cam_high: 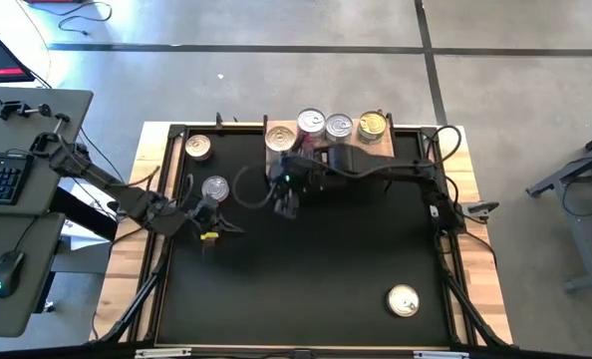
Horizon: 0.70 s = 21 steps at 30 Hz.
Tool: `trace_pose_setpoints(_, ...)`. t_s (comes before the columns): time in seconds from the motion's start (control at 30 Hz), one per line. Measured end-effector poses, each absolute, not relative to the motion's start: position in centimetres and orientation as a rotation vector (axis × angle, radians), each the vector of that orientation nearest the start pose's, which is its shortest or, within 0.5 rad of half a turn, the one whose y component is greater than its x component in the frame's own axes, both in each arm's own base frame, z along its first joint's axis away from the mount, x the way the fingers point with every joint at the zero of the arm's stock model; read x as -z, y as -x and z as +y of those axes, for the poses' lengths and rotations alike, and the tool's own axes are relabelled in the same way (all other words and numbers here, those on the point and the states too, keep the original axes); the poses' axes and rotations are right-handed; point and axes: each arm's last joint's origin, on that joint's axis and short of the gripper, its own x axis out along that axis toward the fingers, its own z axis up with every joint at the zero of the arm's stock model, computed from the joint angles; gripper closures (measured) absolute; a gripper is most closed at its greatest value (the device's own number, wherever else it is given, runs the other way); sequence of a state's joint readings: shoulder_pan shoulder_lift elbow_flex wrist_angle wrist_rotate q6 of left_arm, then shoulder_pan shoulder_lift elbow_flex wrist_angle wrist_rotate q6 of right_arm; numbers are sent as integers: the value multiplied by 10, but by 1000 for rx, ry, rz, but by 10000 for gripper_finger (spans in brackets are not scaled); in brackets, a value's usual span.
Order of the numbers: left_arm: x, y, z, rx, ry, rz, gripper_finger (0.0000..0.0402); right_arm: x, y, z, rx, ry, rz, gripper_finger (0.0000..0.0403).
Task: Stack canned seafood by type on shelf
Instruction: Stack the red tuna can on top of the red tuna can on the shelf
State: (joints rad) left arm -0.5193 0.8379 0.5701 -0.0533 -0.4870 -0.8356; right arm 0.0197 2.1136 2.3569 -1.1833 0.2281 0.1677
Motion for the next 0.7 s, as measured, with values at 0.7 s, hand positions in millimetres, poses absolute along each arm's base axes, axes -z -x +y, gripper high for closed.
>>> trace_pose_setpoints(0.7,-226,-141,15,-828,671,930,402,-328,-384,72,466,18,1299,164)
